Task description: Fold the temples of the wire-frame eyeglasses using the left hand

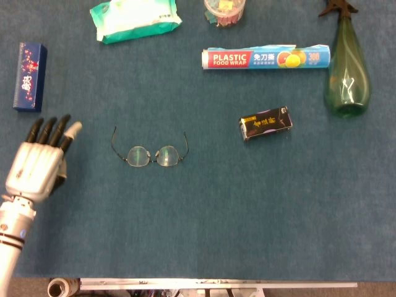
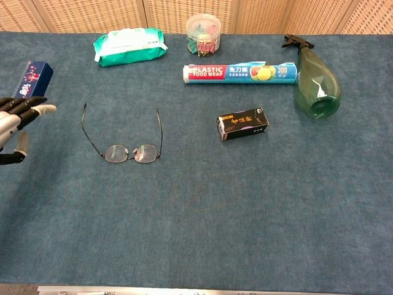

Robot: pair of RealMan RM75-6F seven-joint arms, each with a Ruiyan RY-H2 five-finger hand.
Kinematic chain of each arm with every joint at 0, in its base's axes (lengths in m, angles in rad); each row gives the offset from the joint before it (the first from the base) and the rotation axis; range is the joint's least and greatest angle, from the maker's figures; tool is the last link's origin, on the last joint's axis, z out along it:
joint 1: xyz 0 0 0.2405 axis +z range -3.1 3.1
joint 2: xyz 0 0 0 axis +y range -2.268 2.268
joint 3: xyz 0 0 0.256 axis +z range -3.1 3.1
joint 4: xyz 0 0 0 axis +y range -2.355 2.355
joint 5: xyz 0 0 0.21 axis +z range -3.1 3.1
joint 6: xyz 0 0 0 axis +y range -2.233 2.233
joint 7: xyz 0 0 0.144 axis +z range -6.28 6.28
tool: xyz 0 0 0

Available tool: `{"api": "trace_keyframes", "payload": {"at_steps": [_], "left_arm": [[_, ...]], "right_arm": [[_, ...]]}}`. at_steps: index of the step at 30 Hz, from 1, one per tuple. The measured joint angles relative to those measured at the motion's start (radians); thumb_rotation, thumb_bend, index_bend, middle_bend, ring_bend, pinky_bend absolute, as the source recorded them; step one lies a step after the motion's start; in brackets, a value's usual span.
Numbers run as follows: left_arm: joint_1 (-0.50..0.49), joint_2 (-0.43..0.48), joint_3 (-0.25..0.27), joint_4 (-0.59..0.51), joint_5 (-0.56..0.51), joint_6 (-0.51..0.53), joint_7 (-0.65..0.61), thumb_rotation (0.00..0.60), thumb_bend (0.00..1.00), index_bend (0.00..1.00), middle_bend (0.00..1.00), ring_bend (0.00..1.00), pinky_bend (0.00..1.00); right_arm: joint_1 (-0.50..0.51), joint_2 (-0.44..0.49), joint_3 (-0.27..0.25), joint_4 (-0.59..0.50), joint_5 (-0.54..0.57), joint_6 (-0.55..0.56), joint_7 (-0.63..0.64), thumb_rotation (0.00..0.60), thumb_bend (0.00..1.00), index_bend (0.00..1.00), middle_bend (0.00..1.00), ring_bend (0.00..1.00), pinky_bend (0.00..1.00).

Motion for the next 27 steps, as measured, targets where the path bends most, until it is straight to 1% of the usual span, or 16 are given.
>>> {"api": "trace_keyframes", "payload": {"at_steps": [2,6,9,11,16,21,23,27], "left_arm": [[-0.001,-0.023,-0.027,0.017,-0.009,0.021,0.001,0.6,0.64,0.07,0.0,0.0,0.0],[-0.007,-0.071,-0.069,0.058,-0.011,0.059,0.008,0.6,0.58,0.07,0.0,0.0,0.0],[-0.017,-0.1,-0.095,0.089,-0.013,0.067,0.015,0.6,0.52,0.07,0.0,0.0,0.0],[-0.026,-0.112,-0.107,0.103,-0.02,0.065,0.025,0.6,0.51,0.07,0.0,0.0,0.0],[-0.04,-0.128,-0.126,0.126,-0.042,0.051,0.037,0.6,0.44,0.07,0.0,0.0,0.0],[-0.048,-0.137,-0.135,0.13,-0.047,0.049,0.042,0.6,0.34,0.06,0.0,0.0,0.0],[-0.05,-0.14,-0.137,0.131,-0.045,0.053,0.041,0.6,0.33,0.06,0.0,0.0,0.0],[-0.054,-0.145,-0.14,0.126,-0.042,0.054,0.041,0.6,0.32,0.06,0.0,0.0,0.0]], "right_arm": [[0.0,0.0,0.0,0.0,0.0,0.0,0.0,0.6,0.19,0.33,0.29,0.23,0.38],[0.001,0.0,0.0,0.0,0.001,-0.002,-0.001,0.6,0.19,0.33,0.29,0.23,0.38],[0.001,0.0,0.0,0.0,0.001,-0.001,0.0,0.6,0.19,0.33,0.29,0.23,0.38],[0.0,0.001,0.0,0.0,0.001,0.0,0.002,0.6,0.19,0.33,0.29,0.23,0.38],[0.0,0.001,0.001,0.002,0.002,0.0,0.006,0.6,0.19,0.33,0.29,0.23,0.38],[0.001,0.001,0.0,0.002,0.001,-0.003,0.004,0.6,0.19,0.33,0.29,0.23,0.38],[0.001,0.001,0.0,0.001,0.001,-0.003,0.003,0.6,0.19,0.33,0.29,0.23,0.38],[0.002,0.001,-0.001,0.001,0.001,-0.004,0.002,0.6,0.19,0.33,0.29,0.23,0.38]]}}
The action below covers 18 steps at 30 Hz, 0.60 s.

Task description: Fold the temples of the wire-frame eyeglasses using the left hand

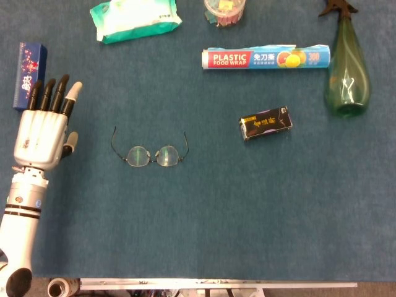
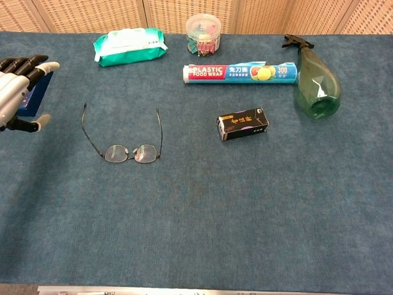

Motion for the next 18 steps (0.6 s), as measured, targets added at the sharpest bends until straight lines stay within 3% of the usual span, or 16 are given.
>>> {"api": "trace_keyframes", "payload": {"at_steps": [18], "left_arm": [[-0.022,-0.035,0.003,-0.053,0.015,0.001,0.061,0.6,0.32,0.06,0.0,0.0,0.0]], "right_arm": [[-0.003,0.002,0.001,0.002,0.002,0.006,0.013,0.6,0.19,0.33,0.29,0.23,0.38]]}}
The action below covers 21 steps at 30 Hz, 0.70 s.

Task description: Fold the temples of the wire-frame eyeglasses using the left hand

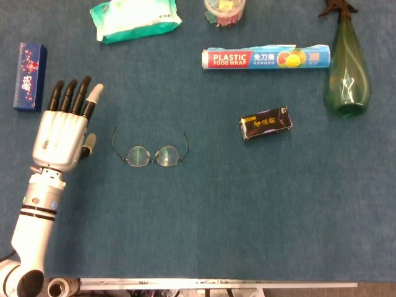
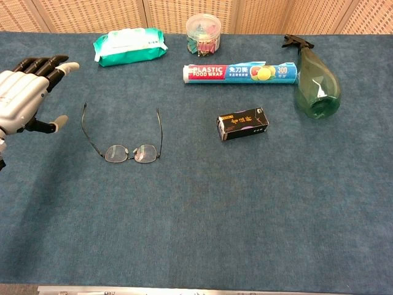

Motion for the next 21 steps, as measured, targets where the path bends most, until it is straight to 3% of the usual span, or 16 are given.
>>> {"api": "trace_keyframes", "payload": {"at_steps": [21], "left_arm": [[-0.029,-0.057,0.006,-0.061,0.016,-0.004,0.076,0.6,0.32,0.06,0.0,0.0,0.0]], "right_arm": [[-0.006,0.002,0.0,0.008,-0.003,0.012,0.02,0.6,0.19,0.33,0.29,0.23,0.38]]}}
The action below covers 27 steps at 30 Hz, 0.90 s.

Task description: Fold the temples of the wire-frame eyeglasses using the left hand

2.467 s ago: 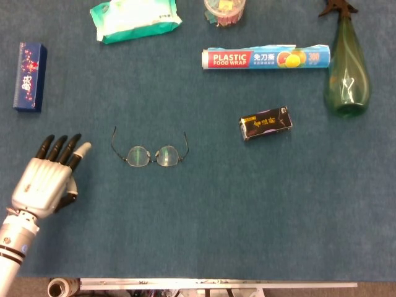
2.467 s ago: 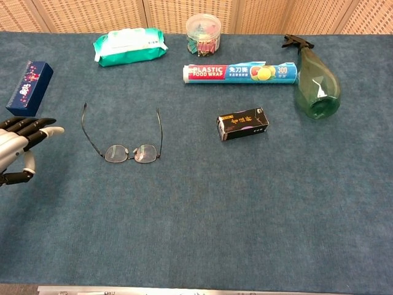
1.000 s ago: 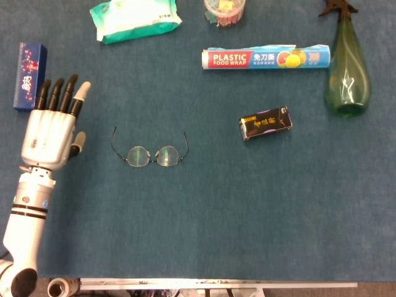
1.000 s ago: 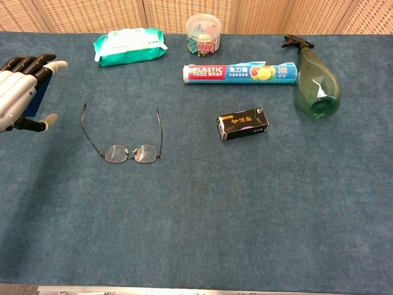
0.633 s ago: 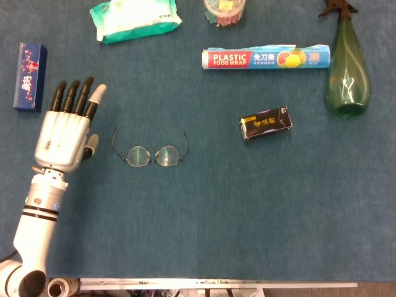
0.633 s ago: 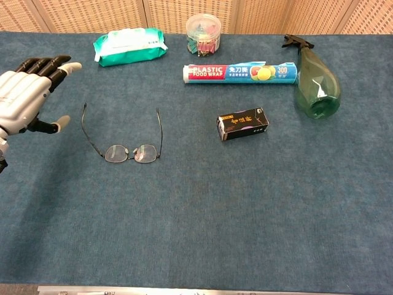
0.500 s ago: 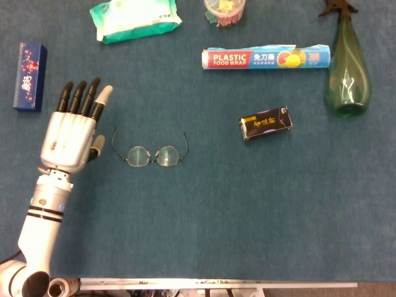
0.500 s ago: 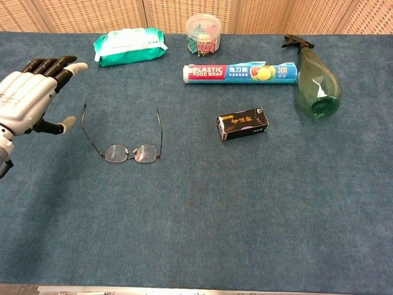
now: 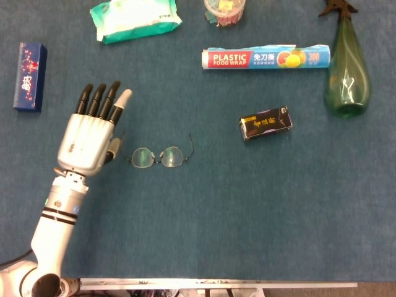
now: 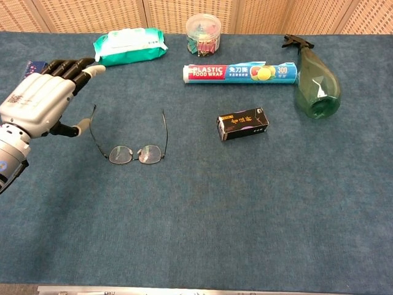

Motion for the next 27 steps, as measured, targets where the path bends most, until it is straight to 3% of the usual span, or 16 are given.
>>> {"api": "trace_keyframes", "payload": {"at_steps": [27], "left_arm": [[-0.023,-0.078,0.021,0.001,-0.006,-0.02,0.072,0.6,0.32,0.06,0.0,0.0,0.0]], "right_arm": [[-0.001,0.004,0.0,0.004,0.002,-0.001,0.015,0.6,0.19,0.33,0.29,0.23,0.38]]}}
